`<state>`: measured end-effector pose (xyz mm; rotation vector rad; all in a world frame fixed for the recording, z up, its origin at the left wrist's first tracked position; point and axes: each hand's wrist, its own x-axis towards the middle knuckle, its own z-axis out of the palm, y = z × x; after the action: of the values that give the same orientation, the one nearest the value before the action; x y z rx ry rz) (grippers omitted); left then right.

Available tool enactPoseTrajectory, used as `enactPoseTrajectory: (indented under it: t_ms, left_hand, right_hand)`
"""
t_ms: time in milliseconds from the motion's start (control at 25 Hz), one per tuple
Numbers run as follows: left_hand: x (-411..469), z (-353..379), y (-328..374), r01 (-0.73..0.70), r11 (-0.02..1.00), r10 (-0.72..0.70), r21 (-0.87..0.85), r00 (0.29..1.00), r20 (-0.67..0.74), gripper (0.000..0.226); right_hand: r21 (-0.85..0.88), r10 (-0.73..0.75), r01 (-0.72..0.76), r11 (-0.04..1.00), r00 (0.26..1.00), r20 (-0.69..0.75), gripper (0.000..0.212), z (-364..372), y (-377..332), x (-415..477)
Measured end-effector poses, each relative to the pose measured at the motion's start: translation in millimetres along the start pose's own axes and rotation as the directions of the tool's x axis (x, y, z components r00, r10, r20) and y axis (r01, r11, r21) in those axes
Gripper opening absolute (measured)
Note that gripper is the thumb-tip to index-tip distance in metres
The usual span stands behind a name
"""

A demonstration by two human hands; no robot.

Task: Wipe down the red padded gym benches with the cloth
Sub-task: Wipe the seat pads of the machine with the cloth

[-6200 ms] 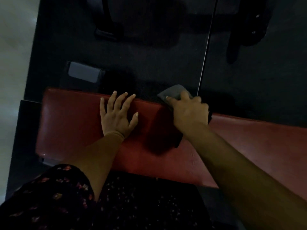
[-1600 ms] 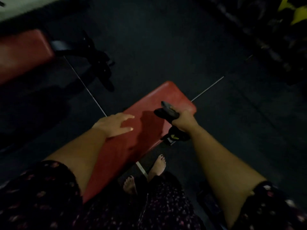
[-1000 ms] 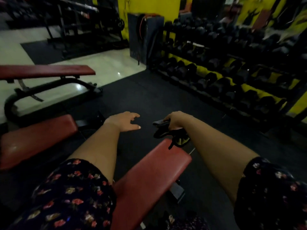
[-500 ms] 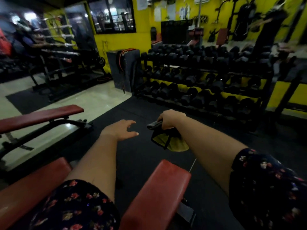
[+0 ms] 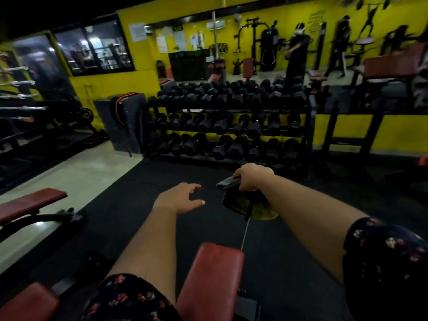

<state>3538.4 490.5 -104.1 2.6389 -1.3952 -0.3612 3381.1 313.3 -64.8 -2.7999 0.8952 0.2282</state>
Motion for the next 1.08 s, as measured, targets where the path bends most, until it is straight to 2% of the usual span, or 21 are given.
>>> enactPoseTrajectory:
  t_ms: [440,720,1080]
  left_hand:
    - [109,4,83,-0.104,0.989,0.096,0.107,0.992,0.084,0.069]
    - [202,21,175,-0.142,0.986,0.132,0.088,0.985,0.108,0.068]
    - [294,35,279,-0.262,0.957,0.25,0.126,0.963,0.099,0.065]
  right_hand:
    - [0.056,0.125,-0.126,0.991,0.992,0.01,0.054,-17,108,27]
    - [0.041,0.184,-0.186,0.982,0.982,0.046,0.054,-34,216,74]
    - [0.053,0.281,-0.284,0.958,0.958,0.051,0.051,-36,335,96]
